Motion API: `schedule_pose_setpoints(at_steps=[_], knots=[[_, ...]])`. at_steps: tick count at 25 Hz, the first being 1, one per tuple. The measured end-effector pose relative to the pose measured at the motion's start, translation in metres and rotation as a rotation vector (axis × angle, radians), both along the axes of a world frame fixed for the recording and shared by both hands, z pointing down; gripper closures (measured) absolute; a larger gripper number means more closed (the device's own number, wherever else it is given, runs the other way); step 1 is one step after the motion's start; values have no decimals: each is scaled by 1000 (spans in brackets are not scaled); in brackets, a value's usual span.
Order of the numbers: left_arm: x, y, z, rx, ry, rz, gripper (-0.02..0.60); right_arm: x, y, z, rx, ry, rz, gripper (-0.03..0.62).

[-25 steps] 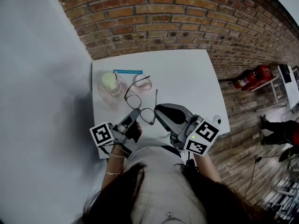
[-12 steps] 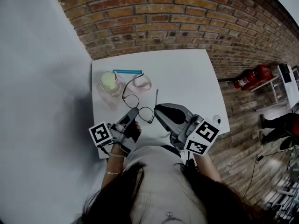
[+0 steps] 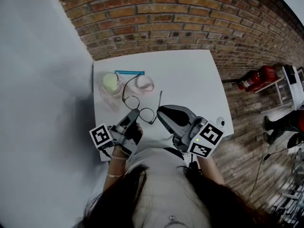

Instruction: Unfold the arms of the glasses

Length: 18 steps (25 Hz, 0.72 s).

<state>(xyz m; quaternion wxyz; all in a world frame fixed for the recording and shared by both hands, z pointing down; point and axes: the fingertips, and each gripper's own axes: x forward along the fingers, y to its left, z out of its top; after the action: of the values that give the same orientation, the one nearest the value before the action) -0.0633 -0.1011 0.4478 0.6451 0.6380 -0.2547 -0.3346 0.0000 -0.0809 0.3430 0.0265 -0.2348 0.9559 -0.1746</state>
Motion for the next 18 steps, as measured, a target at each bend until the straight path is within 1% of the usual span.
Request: schedule_pose_setpoints(at_steps=[7,18], knots=[[-3,-3,5,-20,34,-14,558,1,-2,1,3,-2,0,565],[-6,-3,5,-28,54,-22,558,-1,2,-1,11,3,-7,566]])
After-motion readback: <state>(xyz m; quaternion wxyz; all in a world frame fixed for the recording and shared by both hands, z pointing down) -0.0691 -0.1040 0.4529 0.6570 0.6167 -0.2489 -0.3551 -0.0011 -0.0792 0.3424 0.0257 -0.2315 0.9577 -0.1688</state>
